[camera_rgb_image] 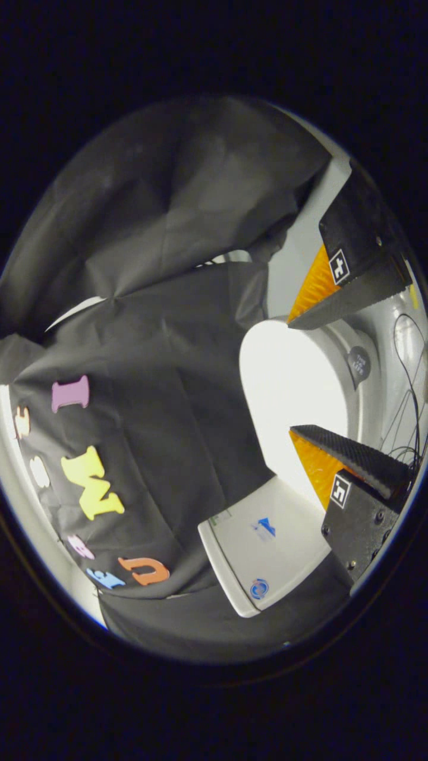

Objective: Open the toilet lid.

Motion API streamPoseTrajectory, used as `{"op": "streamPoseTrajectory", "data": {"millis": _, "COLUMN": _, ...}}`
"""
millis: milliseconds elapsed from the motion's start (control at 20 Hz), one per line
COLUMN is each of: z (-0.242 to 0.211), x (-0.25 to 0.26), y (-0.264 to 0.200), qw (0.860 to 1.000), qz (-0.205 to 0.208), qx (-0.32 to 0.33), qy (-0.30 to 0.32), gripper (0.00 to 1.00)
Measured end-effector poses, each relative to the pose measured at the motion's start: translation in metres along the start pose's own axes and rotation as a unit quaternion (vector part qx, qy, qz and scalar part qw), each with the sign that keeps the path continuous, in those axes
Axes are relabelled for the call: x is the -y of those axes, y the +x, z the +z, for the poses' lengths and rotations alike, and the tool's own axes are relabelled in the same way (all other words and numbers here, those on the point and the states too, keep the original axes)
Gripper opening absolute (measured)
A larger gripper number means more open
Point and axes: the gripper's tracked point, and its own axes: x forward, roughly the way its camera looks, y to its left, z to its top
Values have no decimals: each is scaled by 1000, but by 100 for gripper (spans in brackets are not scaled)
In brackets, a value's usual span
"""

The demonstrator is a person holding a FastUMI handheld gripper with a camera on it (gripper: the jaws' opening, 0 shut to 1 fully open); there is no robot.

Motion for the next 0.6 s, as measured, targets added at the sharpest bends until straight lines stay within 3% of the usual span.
{"op": "streamPoseTrajectory", "data": {"millis": 450, "z": -83, "x": 28, "y": 26, "qw": 981, "qz": 8, "qx": -116, "qy": 152, "gripper": 96}}
{"op": "streamPoseTrajectory", "data": {"millis": 600, "z": -98, "x": 25, "y": 32, "qw": 973, "qz": 16, "qx": -143, "qy": 178, "gripper": 84}}
